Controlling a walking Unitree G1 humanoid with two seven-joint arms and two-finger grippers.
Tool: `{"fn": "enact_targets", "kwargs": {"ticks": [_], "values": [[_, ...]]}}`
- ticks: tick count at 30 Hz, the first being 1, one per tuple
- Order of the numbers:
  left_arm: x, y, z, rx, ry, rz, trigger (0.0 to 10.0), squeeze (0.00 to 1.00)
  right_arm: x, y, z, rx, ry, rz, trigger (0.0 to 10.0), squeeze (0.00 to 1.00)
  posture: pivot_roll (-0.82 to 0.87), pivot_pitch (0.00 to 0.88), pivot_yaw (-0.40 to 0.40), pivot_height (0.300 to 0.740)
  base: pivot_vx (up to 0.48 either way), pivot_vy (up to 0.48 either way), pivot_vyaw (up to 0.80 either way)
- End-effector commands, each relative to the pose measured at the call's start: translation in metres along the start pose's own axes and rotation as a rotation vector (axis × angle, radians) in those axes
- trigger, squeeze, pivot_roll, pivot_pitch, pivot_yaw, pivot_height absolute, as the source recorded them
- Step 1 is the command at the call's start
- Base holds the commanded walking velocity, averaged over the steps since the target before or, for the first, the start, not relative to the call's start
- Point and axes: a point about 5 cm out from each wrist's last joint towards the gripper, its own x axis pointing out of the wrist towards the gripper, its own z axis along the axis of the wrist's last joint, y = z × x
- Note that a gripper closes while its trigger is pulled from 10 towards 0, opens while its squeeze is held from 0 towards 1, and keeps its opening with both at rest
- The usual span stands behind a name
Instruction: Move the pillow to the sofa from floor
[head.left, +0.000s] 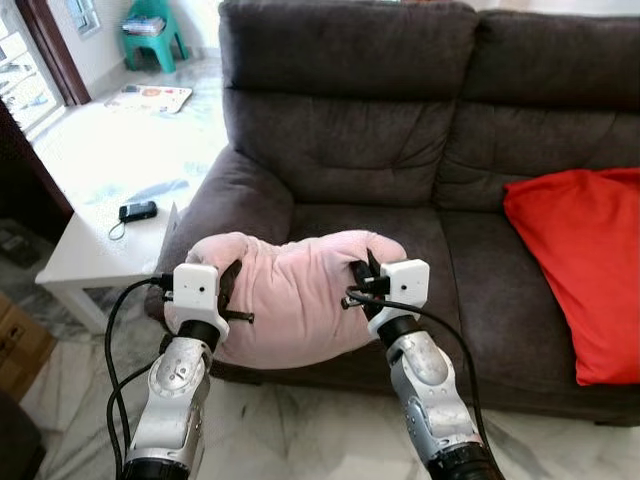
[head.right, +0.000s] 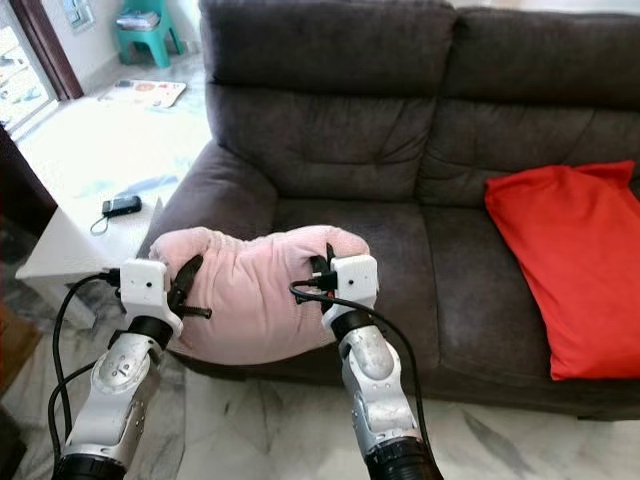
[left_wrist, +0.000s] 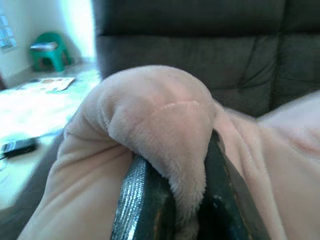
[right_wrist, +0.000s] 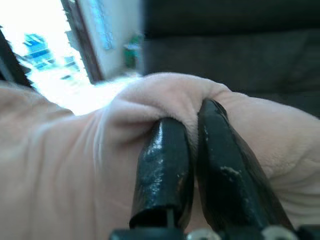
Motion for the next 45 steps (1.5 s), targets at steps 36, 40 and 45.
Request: {"fn": "enact_targets", "kwargs": {"ticks": [36, 40, 45], "values": [[0.018, -0.007, 0.045, 0.009, -0.143, -0.082, 10.0, 0.0, 0.023, 0.022, 0.044, -0.018, -0.183, 0.072, 10.0, 0.0, 0.18, 0.009, -0.02, 0.74, 0.341, 0.0, 0.18], [0.018, -0.007, 0.044, 0.007, -0.138, -0.084, 10.0, 0.0, 0.024, 0.021, 0.044, -0.019, -0.182, 0.063, 10.0, 0.0, 0.18, 0.009, -0.019, 0.74, 0.34, 0.0, 0.0], [0.019, -0.008, 0.043, 0.005, -0.13, -0.092, 10.0, 0.0, 0.026, 0.02, 0.044, -0.024, -0.178, 0.05, 10.0, 0.0, 0.18, 0.006, -0.018, 0.74, 0.341, 0.0, 0.0]]}}
